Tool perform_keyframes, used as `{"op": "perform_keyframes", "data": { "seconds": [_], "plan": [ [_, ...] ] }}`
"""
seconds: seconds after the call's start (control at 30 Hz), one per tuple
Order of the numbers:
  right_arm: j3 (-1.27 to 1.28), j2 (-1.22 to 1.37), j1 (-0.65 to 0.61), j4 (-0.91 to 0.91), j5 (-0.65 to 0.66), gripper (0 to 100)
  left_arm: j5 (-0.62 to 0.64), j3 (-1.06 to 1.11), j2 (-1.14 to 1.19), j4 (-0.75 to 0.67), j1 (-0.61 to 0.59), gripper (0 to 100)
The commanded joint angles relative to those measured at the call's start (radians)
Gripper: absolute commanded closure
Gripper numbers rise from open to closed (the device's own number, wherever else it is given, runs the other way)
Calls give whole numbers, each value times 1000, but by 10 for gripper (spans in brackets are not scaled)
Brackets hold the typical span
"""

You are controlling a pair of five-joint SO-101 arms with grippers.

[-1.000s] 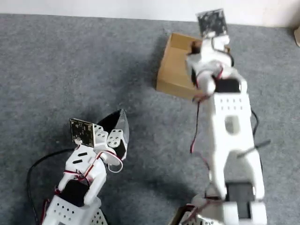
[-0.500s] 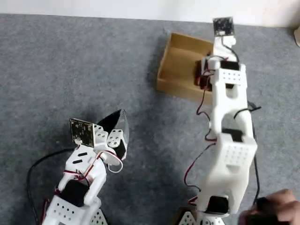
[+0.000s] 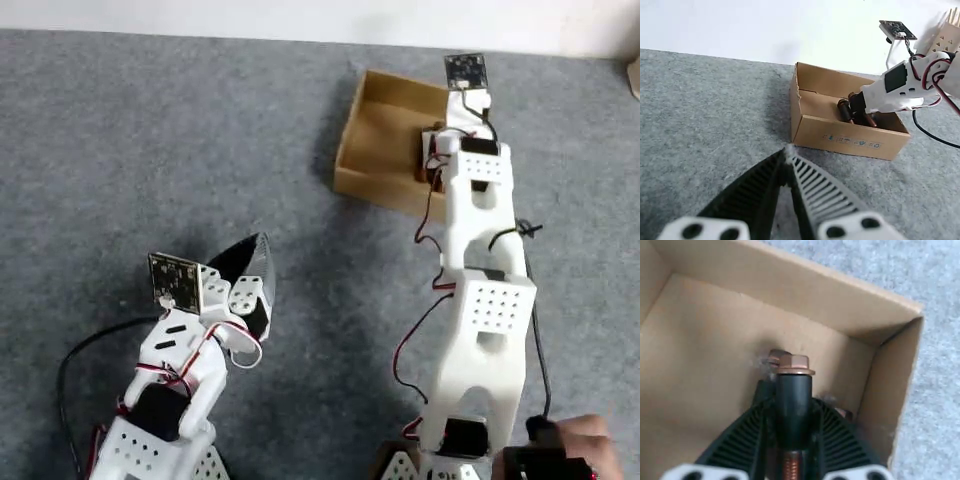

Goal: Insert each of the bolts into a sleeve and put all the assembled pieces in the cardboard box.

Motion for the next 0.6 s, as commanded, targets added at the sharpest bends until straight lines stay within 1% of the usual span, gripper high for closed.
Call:
{"op": "perform_keyframes", "data": {
  "seconds": [0.0, 0.07, 0.13, 0.2, 0.33, 0.57],
  "plan": [
    [-31, -2, 13, -24, -2, 925, -9, -41, 4, 5, -5, 989],
    [-41, -2, 13, -18, -2, 812, -9, -41, 4, 5, -5, 989],
    [-44, -2, 13, 35, -2, 703, -9, -41, 4, 5, -5, 989],
    [-62, -12, 10, 102, -2, 642, -9, -41, 4, 5, -5, 989],
    [-157, -67, 10, 283, -8, 639, -9, -41, 4, 5, -5, 989],
    [-395, -191, 10, 568, -9, 639, -9, -41, 4, 5, -5, 989]
  ]
}}
